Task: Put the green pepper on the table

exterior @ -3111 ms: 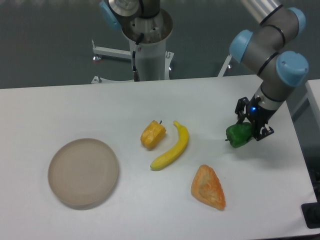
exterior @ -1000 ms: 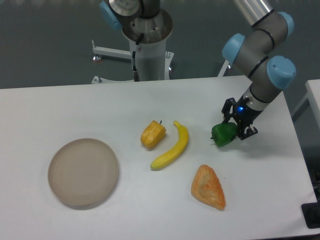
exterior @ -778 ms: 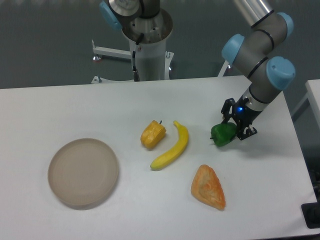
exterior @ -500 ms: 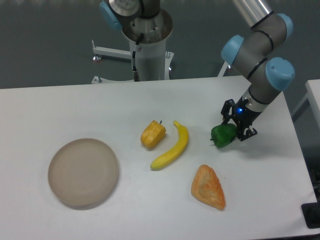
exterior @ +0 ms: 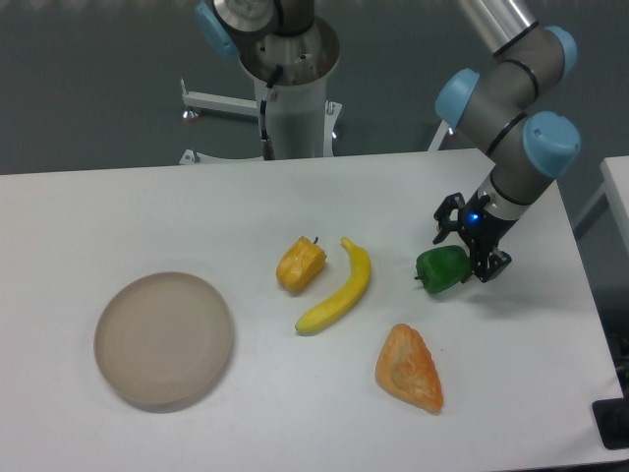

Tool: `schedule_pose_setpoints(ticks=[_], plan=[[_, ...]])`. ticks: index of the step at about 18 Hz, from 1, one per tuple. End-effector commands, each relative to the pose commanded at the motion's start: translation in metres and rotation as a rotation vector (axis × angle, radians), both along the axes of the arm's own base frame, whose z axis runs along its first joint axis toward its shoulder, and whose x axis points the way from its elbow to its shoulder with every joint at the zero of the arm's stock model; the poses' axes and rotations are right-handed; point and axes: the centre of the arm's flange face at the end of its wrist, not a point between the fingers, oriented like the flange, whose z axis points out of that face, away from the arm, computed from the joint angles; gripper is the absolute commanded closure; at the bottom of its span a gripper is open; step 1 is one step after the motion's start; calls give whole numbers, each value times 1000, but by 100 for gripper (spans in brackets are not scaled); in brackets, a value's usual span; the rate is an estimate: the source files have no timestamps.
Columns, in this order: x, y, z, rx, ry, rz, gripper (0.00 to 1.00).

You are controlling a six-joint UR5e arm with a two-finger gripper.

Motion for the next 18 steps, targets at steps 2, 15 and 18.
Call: schedule_pose_setpoints(ticks=[2, 15, 18], plan=[[-4, 1, 9, 7, 17, 1, 1], [-38, 28, 75, -54, 224, 76, 0], [-36, 41, 80, -76, 260, 73, 0]])
